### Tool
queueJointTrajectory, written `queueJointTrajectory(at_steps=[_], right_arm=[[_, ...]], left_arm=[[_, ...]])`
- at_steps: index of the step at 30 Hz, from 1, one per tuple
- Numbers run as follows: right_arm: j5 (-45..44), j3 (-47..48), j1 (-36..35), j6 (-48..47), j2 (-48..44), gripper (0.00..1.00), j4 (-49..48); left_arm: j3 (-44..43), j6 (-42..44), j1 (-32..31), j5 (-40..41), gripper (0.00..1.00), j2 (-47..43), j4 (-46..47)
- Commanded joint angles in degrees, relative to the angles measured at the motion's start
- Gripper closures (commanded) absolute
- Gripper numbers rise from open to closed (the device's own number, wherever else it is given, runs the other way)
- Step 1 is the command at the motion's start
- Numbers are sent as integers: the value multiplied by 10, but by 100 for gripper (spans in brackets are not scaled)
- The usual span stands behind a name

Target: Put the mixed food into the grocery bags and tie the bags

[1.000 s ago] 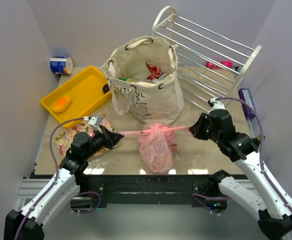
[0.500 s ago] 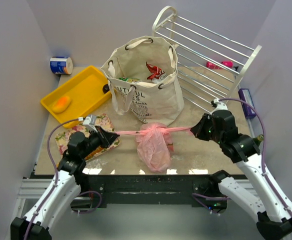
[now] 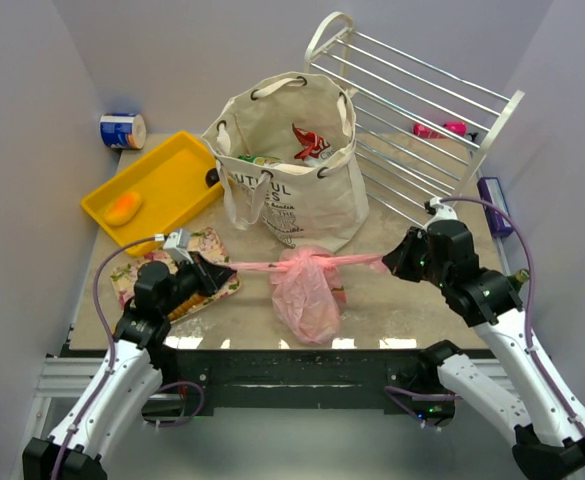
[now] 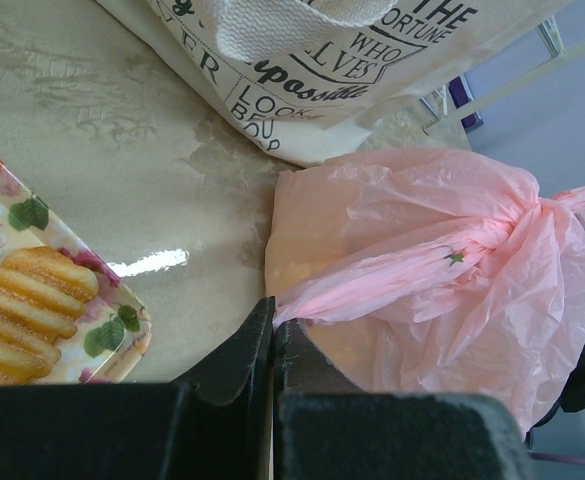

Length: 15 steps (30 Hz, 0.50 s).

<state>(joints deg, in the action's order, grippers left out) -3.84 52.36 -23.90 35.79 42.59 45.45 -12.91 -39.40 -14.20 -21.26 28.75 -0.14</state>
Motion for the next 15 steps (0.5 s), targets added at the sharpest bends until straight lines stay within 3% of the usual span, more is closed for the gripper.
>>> queueJointTrajectory(at_steps=[1, 3, 4, 5, 7, 9, 15], right_arm=[[-65, 19, 33, -50, -16, 92, 15], [-6, 30, 33, -59, -9, 55, 3], [12, 35, 33, -70, -7, 39, -2], [23, 48, 34, -75, -4, 17, -4], [37, 63, 34, -92, 5, 2, -7], [37, 90, 33, -106, 12, 2, -12], [174, 116, 29, -172, 48, 2, -58]], left_arm=[[-54, 45, 36, 103, 78, 14, -68], [-74, 55, 36, 99, 46, 14, -80], [-97, 58, 36, 102, 9, 14, -99], [-109, 69, 36, 103, 0, 15, -110], [-144, 82, 36, 103, 0, 21, -141], [-166, 101, 36, 99, 0, 25, -161], [-221, 134, 36, 66, 0, 70, -181]])
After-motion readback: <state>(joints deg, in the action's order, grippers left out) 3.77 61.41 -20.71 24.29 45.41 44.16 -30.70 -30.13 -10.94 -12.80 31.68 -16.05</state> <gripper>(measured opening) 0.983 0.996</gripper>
